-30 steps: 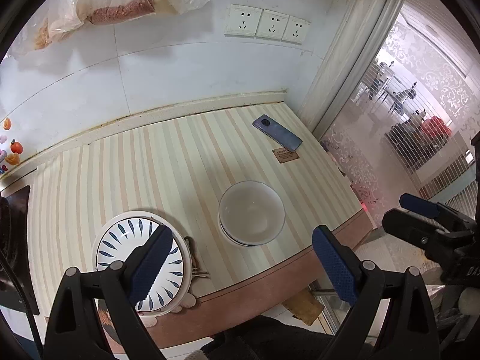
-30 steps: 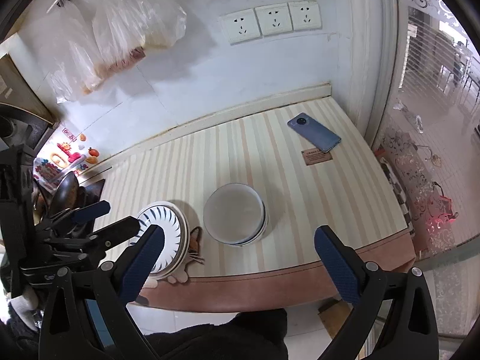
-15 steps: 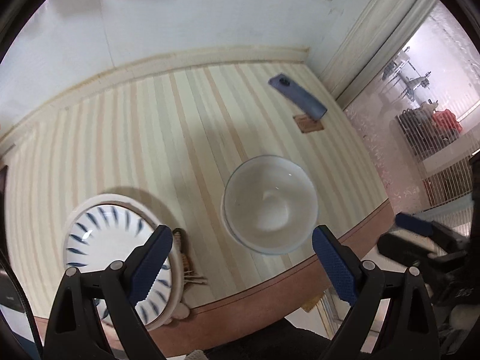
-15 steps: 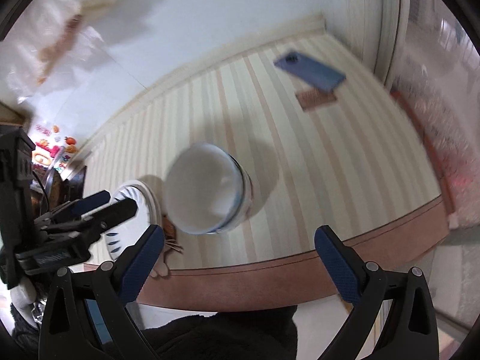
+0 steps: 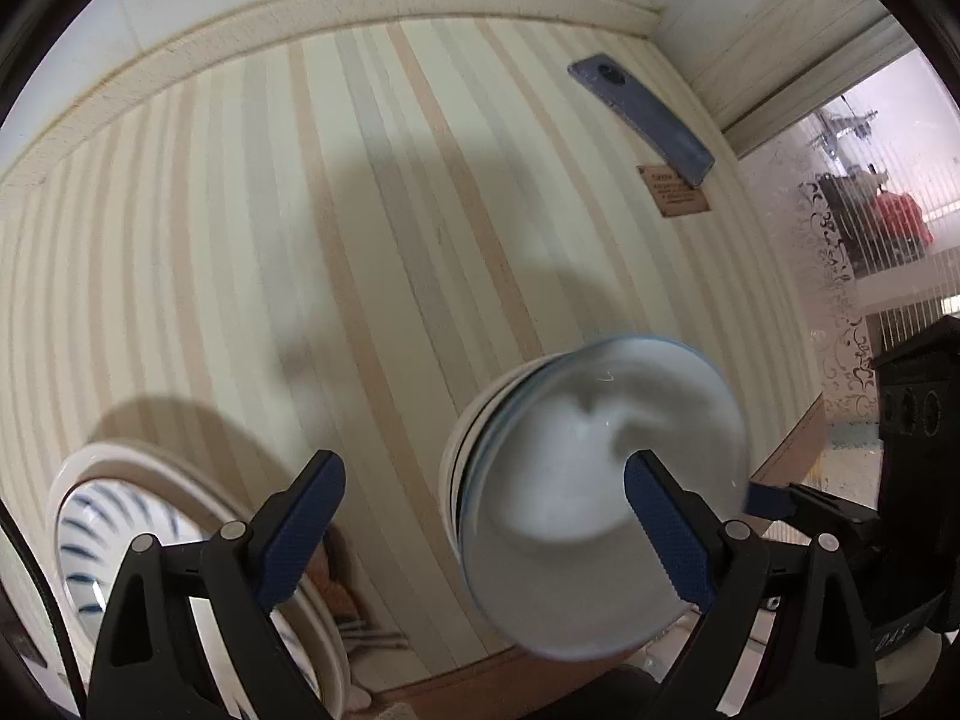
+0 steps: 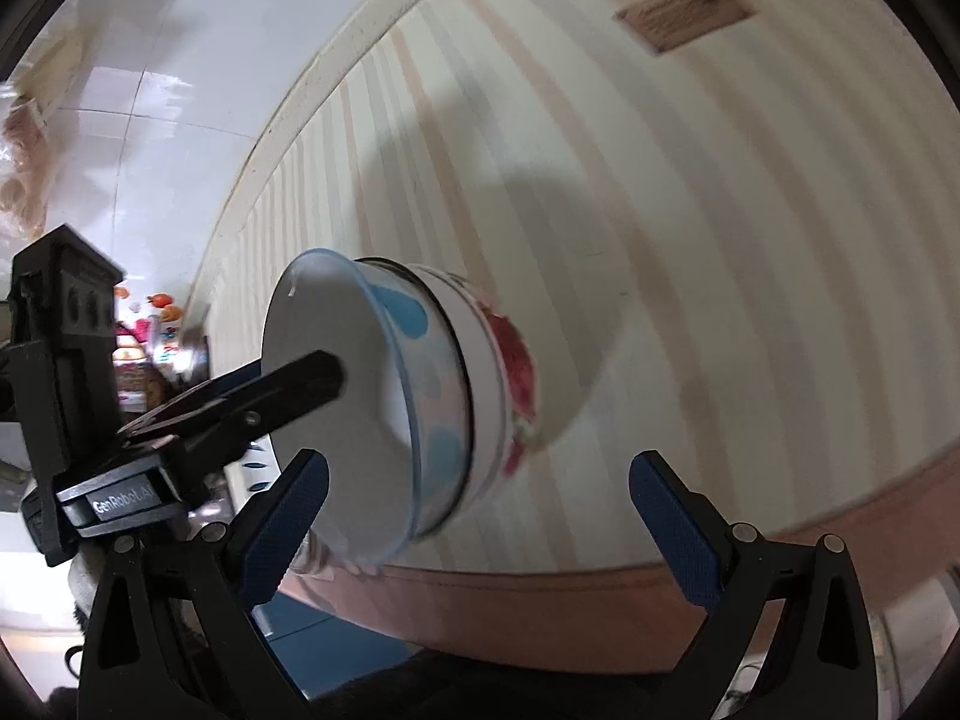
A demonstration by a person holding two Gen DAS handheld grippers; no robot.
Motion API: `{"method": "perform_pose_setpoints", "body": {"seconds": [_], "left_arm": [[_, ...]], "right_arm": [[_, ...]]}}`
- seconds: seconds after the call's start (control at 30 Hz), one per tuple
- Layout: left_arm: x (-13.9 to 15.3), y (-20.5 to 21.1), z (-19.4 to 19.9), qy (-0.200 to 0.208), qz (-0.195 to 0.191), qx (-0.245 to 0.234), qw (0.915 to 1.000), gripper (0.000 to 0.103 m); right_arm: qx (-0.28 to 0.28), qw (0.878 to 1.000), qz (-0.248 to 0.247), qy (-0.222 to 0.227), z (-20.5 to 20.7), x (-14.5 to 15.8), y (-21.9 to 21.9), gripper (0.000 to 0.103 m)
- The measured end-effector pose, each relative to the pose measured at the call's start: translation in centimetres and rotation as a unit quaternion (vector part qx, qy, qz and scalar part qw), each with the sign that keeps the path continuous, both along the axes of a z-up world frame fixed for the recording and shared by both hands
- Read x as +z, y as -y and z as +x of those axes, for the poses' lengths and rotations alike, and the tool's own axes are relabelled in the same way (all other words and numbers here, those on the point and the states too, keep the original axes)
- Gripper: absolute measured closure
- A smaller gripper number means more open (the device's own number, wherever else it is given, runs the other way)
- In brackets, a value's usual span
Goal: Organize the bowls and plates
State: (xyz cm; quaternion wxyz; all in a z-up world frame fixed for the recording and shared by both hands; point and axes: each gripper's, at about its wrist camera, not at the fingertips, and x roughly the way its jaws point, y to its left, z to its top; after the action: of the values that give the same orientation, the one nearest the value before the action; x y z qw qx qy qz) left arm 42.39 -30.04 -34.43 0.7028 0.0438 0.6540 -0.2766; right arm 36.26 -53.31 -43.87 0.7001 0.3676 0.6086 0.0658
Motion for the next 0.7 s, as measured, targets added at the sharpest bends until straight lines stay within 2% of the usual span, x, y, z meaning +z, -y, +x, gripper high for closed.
{"method": "perform_pose_setpoints", "body": {"seconds": [0.07, 0.1, 0.23, 0.3, 0.33, 0.37, 0.4, 0.43, 0.47, 0.53, 0.7], "left_arm": [[-1.0, 0.3, 0.5, -0.012, 0.011, 0.001, 0.9999, 0.009], [-1.4, 0.3, 0.7, -0.023, 0.005, -0.001, 0.9997, 0.009], [-3.0, 0.4, 1.1, -0.056, 0.007, -0.002, 0.9984, 0.01], [-3.4, 0.4, 1.1, -0.068, -0.002, 0.002, 0.9977, 0.011], [-3.6, 0.3, 1.1, -0.074, -0.011, 0.002, 0.9972, 0.016], [-3.7, 0.3, 1.1, -0.079, -0.015, 0.003, 0.9968, 0.026], [-3.7, 0.3, 1.1, -0.09, -0.033, 0.005, 0.9954, 0.031], [-3.7, 0.3, 1.1, -0.099, -0.044, 0.008, 0.9941, 0.038], [-3.7, 0.3, 1.1, -0.105, -0.055, 0.01, 0.9929, 0.046], [-3.4, 0.1, 1.0, -0.109, -0.059, 0.015, 0.9922, 0.047], [-3.2, -0.4, 0.8, -0.107, -0.066, 0.032, 0.9916, 0.048]], "right_arm": [[-0.001, 1.0, 0.018, -0.003, 0.6, -1.3, -0.2, 0.001], [0.001, 0.999, 0.032, -0.006, 1.0, -2.3, -0.2, 0.001], [0.011, 0.999, 0.042, -0.019, 2.0, -4.2, -0.5, 0.0], [0.018, 0.999, 0.044, -0.012, 2.4, -4.1, -0.7, 0.001], [0.022, 0.998, 0.06, -0.012, 2.7, -4.3, -0.8, 0.003], [0.023, 0.997, 0.075, -0.018, 2.9, -4.5, -0.8, 0.008], [0.02, 0.995, 0.092, -0.023, 3.0, -4.9, -0.9, 0.015], [0.017, 0.994, 0.109, -0.023, 3.2, -5.2, -1.1, 0.028], [0.019, 0.993, 0.114, -0.025, 3.4, -5.4, -1.2, 0.031], [0.023, 0.994, 0.1, -0.026, 3.5, -5.5, -1.5, 0.037], [0.027, 0.994, 0.099, -0.023, 3.4, -5.6, -1.5, 0.043]]}}
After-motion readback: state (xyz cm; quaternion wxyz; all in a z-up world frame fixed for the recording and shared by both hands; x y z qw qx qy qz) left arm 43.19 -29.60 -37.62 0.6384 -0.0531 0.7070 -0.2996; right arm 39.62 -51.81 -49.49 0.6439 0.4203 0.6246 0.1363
